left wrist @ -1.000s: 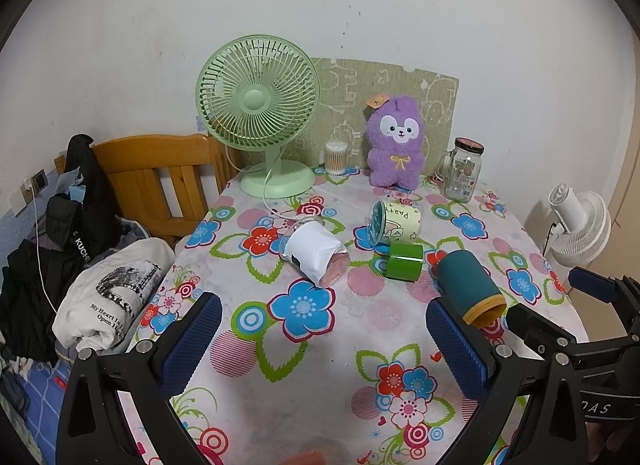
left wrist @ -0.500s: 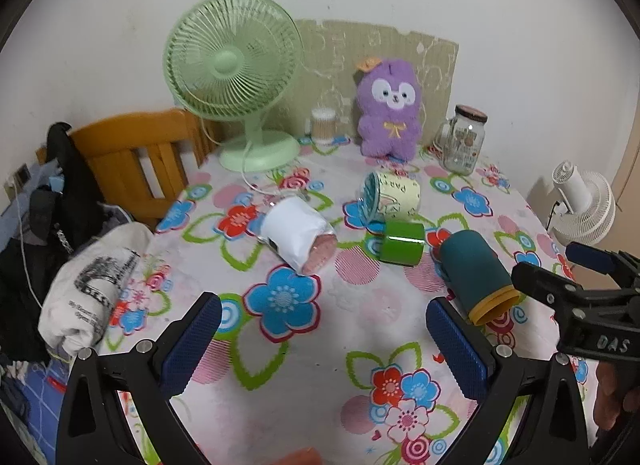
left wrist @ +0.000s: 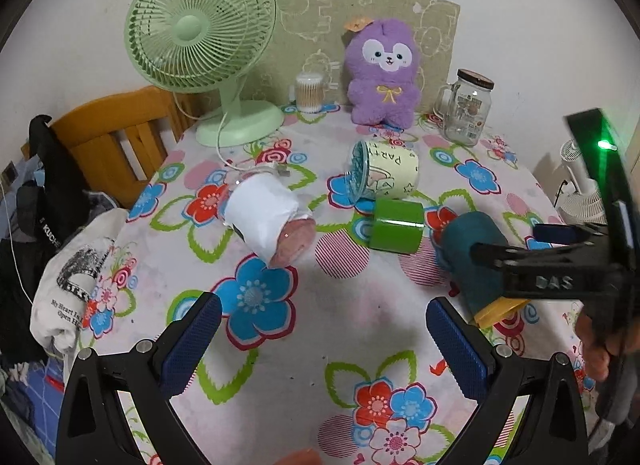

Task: Flip cup upside down
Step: 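Close the right gripper around the teal cup body and lift it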

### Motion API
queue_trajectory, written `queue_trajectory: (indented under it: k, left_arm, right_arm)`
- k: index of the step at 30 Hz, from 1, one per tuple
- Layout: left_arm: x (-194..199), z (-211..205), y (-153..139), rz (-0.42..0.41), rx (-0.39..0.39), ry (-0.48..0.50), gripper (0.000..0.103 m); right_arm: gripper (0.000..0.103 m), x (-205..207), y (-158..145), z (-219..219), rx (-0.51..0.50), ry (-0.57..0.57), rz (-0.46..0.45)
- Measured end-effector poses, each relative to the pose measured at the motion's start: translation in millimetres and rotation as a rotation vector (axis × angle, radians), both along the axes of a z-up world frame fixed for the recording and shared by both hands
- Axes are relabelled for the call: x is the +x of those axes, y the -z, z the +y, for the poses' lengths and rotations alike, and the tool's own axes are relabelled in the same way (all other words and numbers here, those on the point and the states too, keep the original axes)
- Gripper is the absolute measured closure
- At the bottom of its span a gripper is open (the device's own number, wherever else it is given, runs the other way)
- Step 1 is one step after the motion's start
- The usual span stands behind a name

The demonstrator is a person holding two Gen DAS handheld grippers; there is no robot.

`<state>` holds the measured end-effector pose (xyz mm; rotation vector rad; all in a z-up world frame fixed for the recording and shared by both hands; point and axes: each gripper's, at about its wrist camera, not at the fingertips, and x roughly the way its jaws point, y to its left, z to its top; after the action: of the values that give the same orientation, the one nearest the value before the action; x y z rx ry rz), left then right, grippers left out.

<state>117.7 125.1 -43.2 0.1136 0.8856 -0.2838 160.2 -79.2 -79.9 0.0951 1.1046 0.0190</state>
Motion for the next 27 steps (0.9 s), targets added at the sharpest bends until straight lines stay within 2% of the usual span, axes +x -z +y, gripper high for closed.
queue_trajectory:
  k: [2, 3, 6, 7, 13, 17, 23, 27]
  left_arm:
    - [0, 0, 1, 0.008, -0.004, 0.001, 0.0]
    - [-1, 1, 2, 0.011, -0.003, 0.0, 0.0]
    - [-3, 4, 3, 0.014, -0.001, -0.007, 0.0]
    - [-4, 6, 3, 0.014, 0.0, -0.01, 0.0]
    - [-9, 18, 2, 0.015, -0.011, -0.031, 0.0]
    - [-15, 22, -1, 0.01, -0.028, -0.033, 0.0]
    - [-22, 22, -2, 0.003, -0.028, -0.022, 0.0]
    - [-25, 25, -4, -0.002, -0.036, -0.028, 0.0]
  right_arm:
    - [0.001, 6, 3, 0, 0.012, -0.004, 0.006]
    - [0.005, 10, 5, 1, 0.018, -0.017, 0.01]
    - [0.029, 20, 11, 2, 0.02, -0.03, 0.036]
    - [0.033, 23, 14, 3, 0.017, -0.04, 0.051]
    - [0.034, 23, 16, 11, 0.006, -0.077, 0.066]
    - [0.033, 29, 32, 16, 0.005, -0.079, 0.18]
    - [0.035, 20, 22, 24, -0.048, -0.091, 0.108]
    - [0.035, 3, -1, 29, -0.035, -0.092, 0.031]
